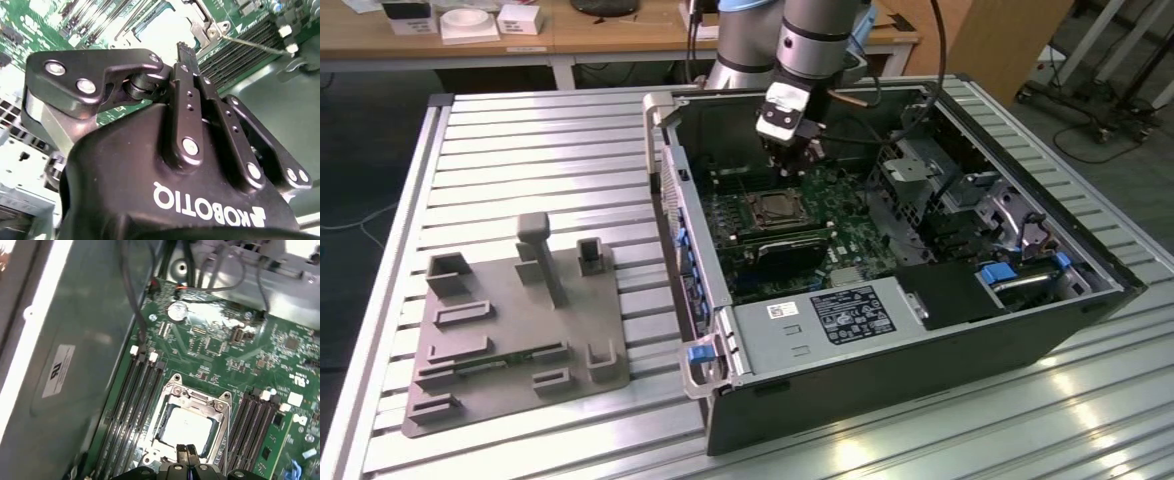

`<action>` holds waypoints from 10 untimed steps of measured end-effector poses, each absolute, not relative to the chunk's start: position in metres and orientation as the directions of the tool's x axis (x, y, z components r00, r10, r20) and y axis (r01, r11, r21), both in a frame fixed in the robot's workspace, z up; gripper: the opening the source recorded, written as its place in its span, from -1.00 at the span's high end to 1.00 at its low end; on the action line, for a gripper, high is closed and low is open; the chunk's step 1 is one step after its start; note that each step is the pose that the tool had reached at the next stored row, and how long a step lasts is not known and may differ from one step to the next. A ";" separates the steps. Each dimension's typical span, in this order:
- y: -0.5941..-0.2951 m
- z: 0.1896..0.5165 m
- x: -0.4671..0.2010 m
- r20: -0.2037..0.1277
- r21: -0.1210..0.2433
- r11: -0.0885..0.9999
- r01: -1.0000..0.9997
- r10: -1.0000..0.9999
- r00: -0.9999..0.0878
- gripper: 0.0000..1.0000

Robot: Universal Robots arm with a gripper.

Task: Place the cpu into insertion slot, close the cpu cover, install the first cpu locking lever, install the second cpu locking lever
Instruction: 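Install the first cpu locking lever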

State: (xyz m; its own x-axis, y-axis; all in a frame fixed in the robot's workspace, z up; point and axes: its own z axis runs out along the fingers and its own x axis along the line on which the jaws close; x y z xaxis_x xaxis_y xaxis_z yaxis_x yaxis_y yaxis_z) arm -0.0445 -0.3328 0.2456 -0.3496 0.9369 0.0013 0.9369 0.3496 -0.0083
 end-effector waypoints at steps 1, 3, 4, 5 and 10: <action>-0.333 0.246 -0.044 0.001 -0.008 0.367 0.930 0.930 -0.367 0.80; -0.333 0.246 -0.044 0.001 -0.008 0.399 0.917 0.917 -0.399 0.80; -0.333 0.246 -0.044 0.001 -0.008 0.416 0.909 0.910 -0.416 0.80; -0.333 0.246 -0.044 0.001 -0.008 0.432 0.902 0.902 -0.432 0.80; -0.333 0.245 -0.044 0.001 -0.008 0.510 0.860 0.860 -0.510 0.80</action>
State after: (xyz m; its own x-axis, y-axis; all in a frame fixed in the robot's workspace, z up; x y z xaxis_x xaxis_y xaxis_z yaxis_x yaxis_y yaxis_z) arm -0.0445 -0.3328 0.2455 -0.5104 0.8599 0.0013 0.8599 0.5104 -0.0083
